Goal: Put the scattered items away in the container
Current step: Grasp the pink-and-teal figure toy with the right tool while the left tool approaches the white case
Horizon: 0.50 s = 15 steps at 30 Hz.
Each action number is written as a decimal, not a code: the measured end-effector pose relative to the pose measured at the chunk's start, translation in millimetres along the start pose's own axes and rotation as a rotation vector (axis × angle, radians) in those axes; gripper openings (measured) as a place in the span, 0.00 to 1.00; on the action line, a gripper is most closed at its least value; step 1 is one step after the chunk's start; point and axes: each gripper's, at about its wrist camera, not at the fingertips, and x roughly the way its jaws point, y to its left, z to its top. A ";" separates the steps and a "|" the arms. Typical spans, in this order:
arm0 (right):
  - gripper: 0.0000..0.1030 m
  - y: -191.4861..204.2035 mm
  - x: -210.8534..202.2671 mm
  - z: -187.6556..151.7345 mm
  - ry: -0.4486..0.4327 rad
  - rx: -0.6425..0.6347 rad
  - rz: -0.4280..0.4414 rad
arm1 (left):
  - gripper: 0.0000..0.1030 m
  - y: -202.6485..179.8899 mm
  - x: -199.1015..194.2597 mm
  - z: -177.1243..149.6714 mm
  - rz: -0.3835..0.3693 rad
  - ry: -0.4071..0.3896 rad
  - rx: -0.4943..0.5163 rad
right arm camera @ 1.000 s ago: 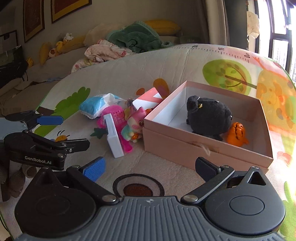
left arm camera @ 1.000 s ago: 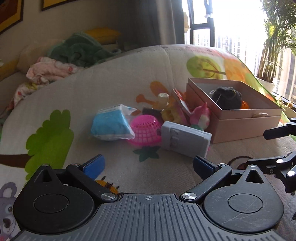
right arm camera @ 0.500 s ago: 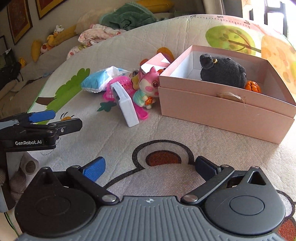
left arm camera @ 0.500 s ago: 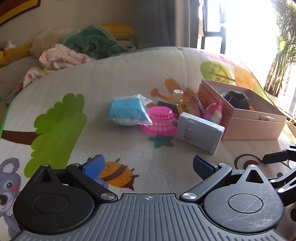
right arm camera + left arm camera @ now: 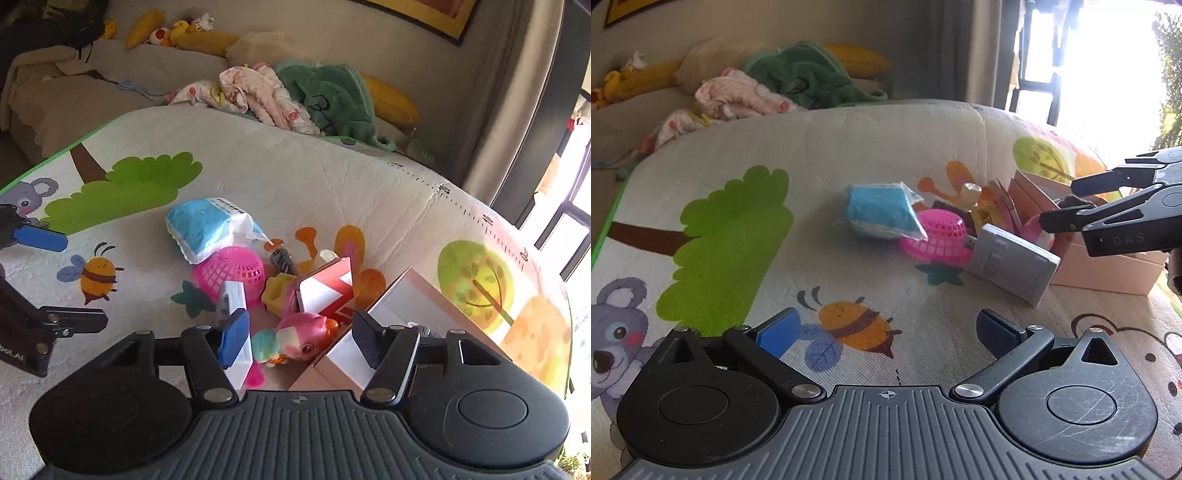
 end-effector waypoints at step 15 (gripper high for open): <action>0.29 28.5 -0.7 -17.3 0.106 -0.085 0.102 | 1.00 8.2 -4.4 -0.7 -0.027 -0.024 -0.056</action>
